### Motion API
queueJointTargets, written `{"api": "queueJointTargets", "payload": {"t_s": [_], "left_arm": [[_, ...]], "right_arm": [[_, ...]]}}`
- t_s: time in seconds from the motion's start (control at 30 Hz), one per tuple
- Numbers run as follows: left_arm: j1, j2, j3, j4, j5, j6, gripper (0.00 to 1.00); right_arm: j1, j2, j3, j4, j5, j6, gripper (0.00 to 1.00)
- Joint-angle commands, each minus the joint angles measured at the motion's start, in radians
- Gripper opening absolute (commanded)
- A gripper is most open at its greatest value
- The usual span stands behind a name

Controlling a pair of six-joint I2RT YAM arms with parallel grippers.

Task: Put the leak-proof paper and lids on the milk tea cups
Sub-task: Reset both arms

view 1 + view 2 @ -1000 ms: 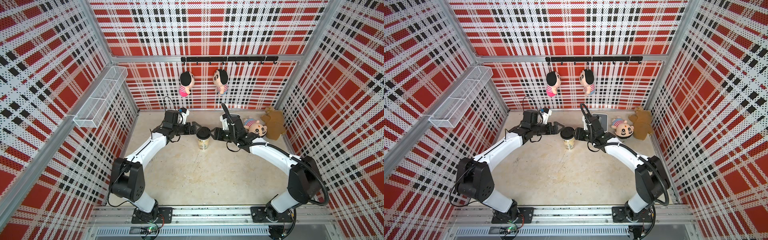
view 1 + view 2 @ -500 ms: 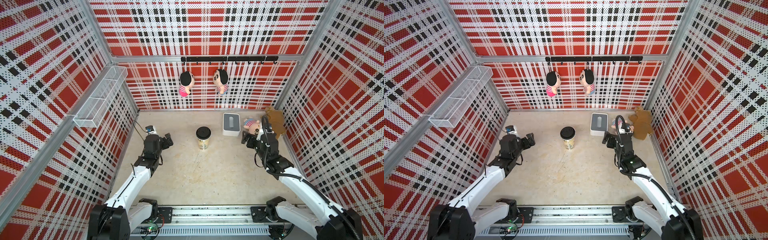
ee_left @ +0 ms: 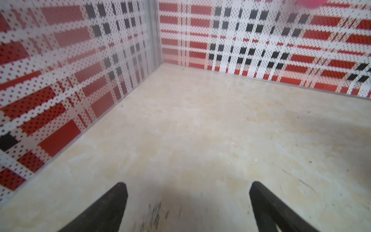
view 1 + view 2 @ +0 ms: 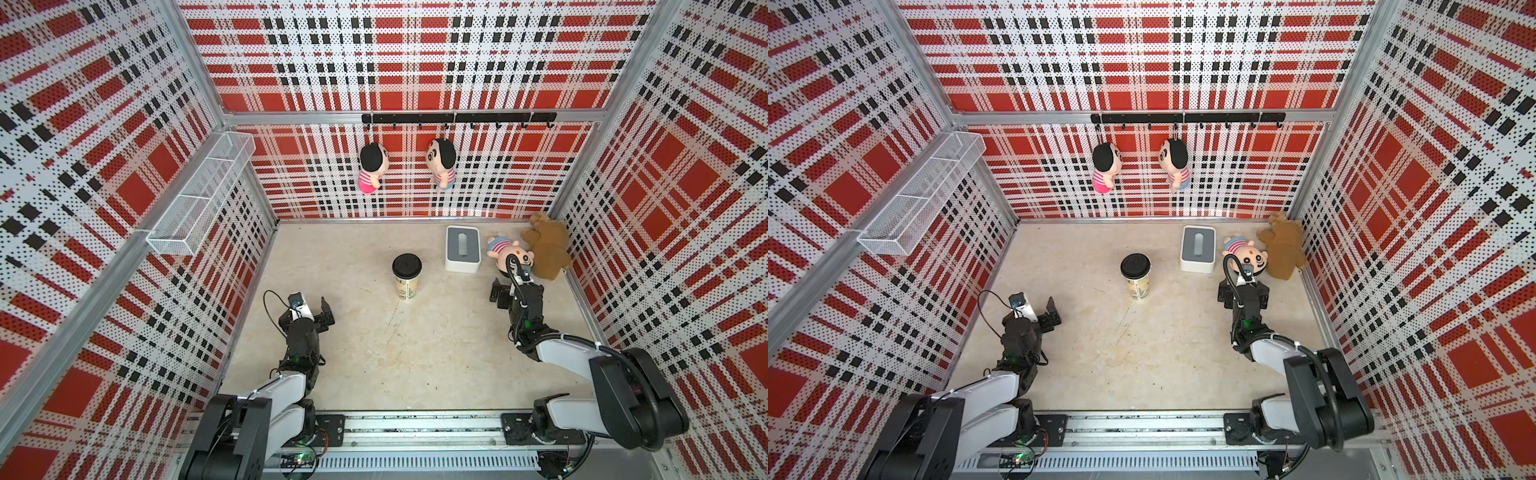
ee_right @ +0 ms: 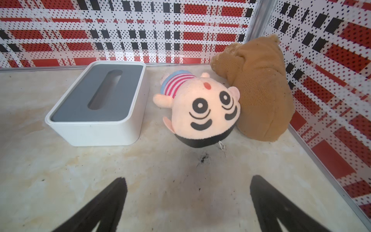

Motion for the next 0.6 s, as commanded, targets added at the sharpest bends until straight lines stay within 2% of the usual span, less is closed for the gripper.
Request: {"api": "queueJointTargets", "payload": {"t_s": [0.0,0.07,0.13,0.17,0.27,0.33,0.4,0.43,0.5,0.53,0.57], "left_arm": [[0.070,0.062,0.011,0.288,0.121,0.020,0.98],[0.092,0.126,-0.044,0.507,0.155,0.009,0.98],[0.102,0.196,-0.071,0.652,0.170,0.013,0.98],[0.102,0.255,-0.082,0.739,0.173,0.018,0.98],[0.086,0.450,-0.097,0.969,0.279,0.066,0.98],[0.059,0.459,-0.062,0.941,0.252,0.086,0.98],[0.049,0.438,-0.051,0.883,0.197,0.087,0.98],[0.050,0.442,-0.050,0.885,0.183,0.082,0.98],[0.064,0.465,-0.049,0.921,0.152,0.052,0.98],[0.074,0.457,-0.041,0.897,0.147,0.038,0.98],[0.086,0.448,-0.021,0.848,0.157,0.023,0.98]], "right_arm": [[-0.031,0.060,0.023,0.133,-0.087,-0.057,1.00],[-0.031,0.078,0.067,0.054,-0.111,-0.057,1.00],[-0.031,0.080,0.058,0.076,-0.160,-0.084,1.00],[-0.032,0.069,0.047,0.084,-0.167,-0.082,1.00],[-0.034,0.045,0.012,0.133,-0.200,-0.098,1.00],[-0.034,0.028,-0.034,0.224,-0.233,-0.153,1.00],[-0.036,0.011,-0.134,0.424,-0.210,-0.198,1.00],[-0.045,0.029,-0.169,0.531,-0.200,-0.191,1.00],[-0.072,0.088,-0.170,0.555,-0.224,-0.163,1.00],[-0.074,0.143,-0.168,0.629,-0.247,-0.178,1.00],[-0.080,0.177,-0.171,0.664,-0.219,-0.157,1.00]]}}
